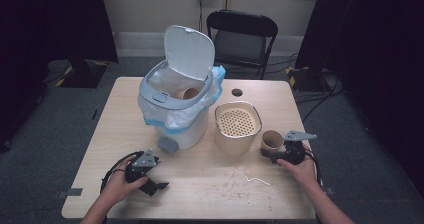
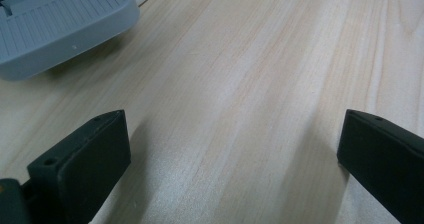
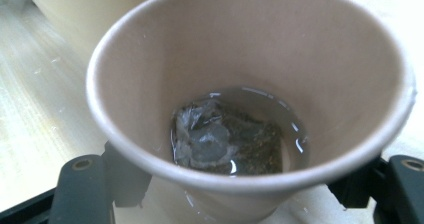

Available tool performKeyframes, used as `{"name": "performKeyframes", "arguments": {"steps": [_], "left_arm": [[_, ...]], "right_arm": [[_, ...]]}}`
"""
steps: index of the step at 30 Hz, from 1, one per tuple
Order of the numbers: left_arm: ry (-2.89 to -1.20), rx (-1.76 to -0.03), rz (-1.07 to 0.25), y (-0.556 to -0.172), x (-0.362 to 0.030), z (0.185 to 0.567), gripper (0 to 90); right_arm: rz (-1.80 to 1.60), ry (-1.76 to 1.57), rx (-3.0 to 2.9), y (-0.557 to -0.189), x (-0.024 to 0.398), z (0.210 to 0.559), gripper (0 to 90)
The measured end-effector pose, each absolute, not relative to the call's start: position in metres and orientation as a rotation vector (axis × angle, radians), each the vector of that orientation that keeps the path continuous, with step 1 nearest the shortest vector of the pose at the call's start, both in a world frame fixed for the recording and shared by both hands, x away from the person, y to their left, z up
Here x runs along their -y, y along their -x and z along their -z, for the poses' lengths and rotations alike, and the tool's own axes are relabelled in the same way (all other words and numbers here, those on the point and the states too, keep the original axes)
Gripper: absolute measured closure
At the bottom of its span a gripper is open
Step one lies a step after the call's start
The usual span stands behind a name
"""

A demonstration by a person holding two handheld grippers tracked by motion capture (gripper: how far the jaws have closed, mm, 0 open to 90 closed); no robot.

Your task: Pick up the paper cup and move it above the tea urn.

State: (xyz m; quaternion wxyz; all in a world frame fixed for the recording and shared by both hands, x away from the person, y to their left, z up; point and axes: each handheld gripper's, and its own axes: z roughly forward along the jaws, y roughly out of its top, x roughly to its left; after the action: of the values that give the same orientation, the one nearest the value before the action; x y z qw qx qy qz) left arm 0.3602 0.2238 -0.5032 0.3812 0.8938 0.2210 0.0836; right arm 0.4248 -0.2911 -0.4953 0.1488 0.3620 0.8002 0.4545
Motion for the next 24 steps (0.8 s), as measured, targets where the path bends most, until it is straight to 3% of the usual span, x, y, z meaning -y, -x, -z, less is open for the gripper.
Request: {"name": "performKeyframes", "arguments": {"steps": [24], "left_arm": [[-2.282,-0.566,-0.213,-0.3601,-0.2239,0.5031,0.0]], "right_arm": [[-1.284,-1.029,-2.240,-0.4212,0.2941,0.4906,31.3]]}}
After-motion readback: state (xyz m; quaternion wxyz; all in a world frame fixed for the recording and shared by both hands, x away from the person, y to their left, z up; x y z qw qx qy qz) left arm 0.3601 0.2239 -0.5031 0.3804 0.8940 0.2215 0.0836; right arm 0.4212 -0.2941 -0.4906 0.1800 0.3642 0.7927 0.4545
